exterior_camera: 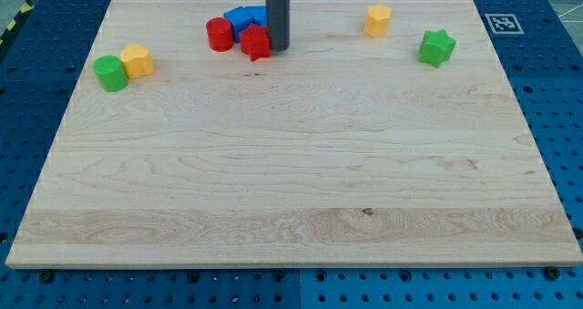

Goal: Nudge the green star right a bit

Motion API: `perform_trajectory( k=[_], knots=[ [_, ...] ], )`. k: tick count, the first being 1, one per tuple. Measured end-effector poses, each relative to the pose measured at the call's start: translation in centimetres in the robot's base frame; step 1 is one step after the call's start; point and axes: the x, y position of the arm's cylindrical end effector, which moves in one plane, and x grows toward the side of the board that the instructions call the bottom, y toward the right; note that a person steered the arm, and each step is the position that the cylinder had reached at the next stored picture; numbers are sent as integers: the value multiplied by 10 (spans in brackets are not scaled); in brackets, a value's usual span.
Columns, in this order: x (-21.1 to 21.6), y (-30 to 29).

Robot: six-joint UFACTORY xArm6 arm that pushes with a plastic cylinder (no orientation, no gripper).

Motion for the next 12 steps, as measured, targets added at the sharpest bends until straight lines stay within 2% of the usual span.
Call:
perform_trajectory(
  k=[2,4,5,6,8,9,10,11,12],
  knots=[
    [0,-24],
    [2,58],
    [8,69],
    [-7,69],
    [-95,78],
    [-108,118],
    [-109,193],
    [-102,242],
    [-49,220]
  ],
)
